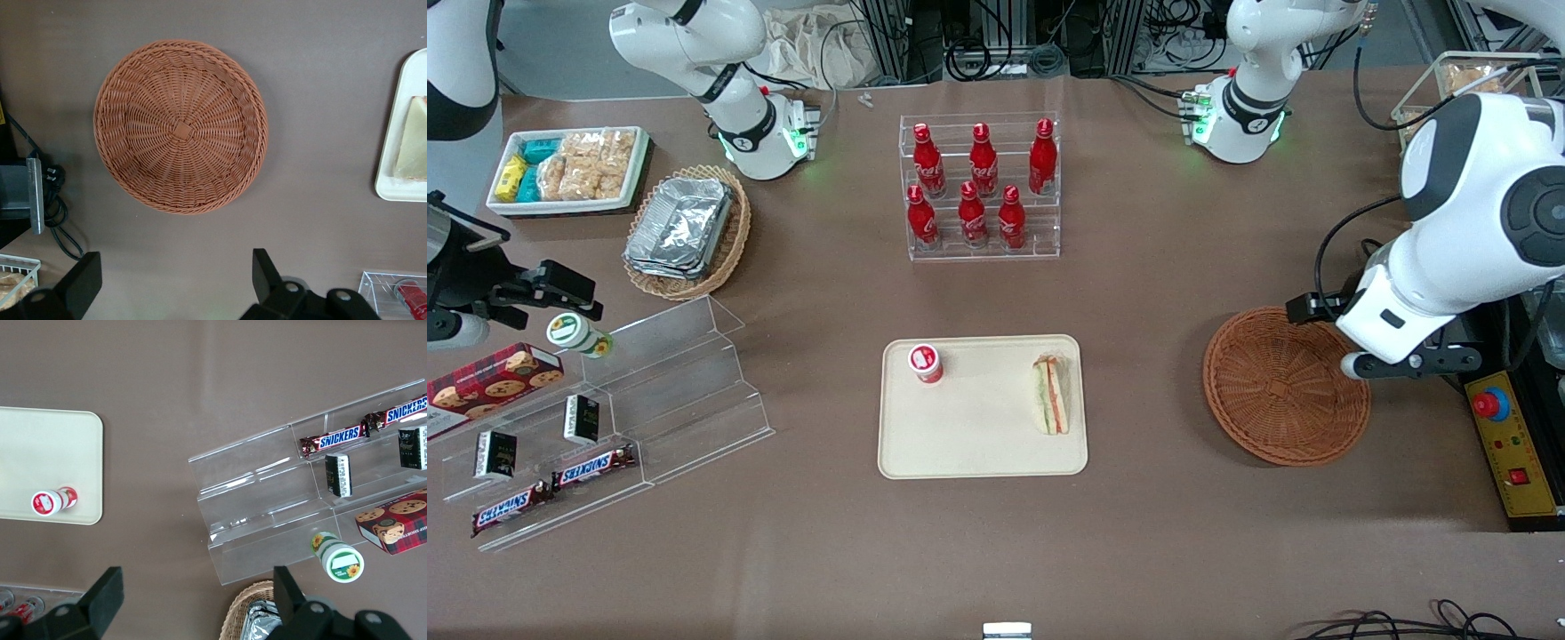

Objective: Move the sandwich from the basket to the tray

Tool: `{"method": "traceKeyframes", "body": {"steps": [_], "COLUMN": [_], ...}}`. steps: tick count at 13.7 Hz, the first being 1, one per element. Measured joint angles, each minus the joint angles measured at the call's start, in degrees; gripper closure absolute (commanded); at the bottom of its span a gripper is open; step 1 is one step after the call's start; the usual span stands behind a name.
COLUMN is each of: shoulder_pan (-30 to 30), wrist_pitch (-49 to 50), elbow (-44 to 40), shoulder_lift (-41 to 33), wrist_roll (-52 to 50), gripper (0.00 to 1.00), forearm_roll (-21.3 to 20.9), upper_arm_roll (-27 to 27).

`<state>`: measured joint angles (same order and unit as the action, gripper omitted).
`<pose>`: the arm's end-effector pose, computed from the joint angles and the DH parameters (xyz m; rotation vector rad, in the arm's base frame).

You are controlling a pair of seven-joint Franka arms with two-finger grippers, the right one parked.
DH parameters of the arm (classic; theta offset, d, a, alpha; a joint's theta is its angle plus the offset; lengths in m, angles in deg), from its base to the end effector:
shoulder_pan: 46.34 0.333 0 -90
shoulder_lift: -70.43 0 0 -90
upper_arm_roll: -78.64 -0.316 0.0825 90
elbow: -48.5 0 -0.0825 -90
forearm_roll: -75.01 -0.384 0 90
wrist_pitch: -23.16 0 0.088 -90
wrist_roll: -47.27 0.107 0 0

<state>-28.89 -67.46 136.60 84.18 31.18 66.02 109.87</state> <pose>0.6010 -0.0985 0.5185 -3.0606 -0.0439 0.2256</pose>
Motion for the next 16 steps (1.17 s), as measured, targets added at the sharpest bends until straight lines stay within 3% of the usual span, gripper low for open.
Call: {"method": "traceKeyframes", "body": {"steps": [5,9,16], "shoulder_pan": [2.06,2.46,2.64], "wrist_pitch": [2.95,3.09,2.96], "elbow": [-1.50,-1.45,-0.22], "shoulder_lift": [0.15,0.55,0.45], "wrist_roll": [5.28,5.62,5.62], "gripper": [0.00,0.00,0.00], "forearm_roll": [0.07,2.46,2.55], "upper_arm_roll": [-0.16,-0.14,-0.14]}}
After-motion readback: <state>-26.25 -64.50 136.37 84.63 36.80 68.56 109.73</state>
